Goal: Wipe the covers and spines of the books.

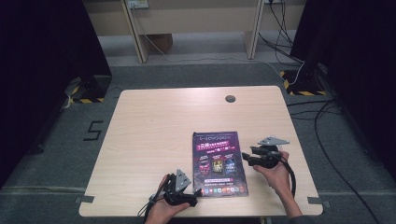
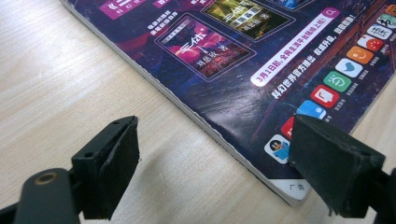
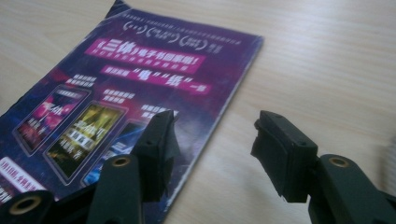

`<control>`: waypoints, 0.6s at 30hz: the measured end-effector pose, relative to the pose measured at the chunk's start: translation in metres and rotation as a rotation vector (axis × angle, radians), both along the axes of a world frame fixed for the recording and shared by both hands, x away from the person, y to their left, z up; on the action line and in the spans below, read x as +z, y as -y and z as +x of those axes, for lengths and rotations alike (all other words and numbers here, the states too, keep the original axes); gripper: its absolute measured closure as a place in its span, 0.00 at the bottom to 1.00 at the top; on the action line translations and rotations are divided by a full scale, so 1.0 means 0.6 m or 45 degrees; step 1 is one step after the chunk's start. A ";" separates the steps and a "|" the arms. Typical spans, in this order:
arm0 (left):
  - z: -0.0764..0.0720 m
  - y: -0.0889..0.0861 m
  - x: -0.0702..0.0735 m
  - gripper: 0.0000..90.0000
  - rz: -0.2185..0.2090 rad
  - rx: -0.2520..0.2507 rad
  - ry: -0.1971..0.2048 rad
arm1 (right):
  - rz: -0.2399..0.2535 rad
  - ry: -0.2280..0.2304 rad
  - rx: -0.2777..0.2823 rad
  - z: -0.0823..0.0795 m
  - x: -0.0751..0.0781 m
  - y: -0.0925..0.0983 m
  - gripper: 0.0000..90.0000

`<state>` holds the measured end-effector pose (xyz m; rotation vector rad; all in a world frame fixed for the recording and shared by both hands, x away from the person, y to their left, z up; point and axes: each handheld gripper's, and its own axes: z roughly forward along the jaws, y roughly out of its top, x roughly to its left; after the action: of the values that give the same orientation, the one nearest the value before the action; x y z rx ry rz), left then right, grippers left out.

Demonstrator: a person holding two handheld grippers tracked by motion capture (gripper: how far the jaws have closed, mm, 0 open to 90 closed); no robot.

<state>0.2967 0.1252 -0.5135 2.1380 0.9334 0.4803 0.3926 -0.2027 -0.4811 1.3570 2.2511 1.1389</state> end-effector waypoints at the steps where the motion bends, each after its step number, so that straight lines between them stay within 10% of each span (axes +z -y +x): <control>1: 0.001 0.000 0.000 0.18 -0.002 -0.003 -0.006 | 0.001 -0.012 0.015 0.000 -0.003 -0.004 0.53; 18: 0.031 0.010 -0.003 0.18 -0.084 -0.005 -0.078 | -0.017 -0.103 0.066 0.008 -0.040 -0.049 0.53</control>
<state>0.3153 0.1192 -0.5151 2.1051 0.9659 0.3786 0.3974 -0.1733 -0.5051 1.3709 2.3594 1.1018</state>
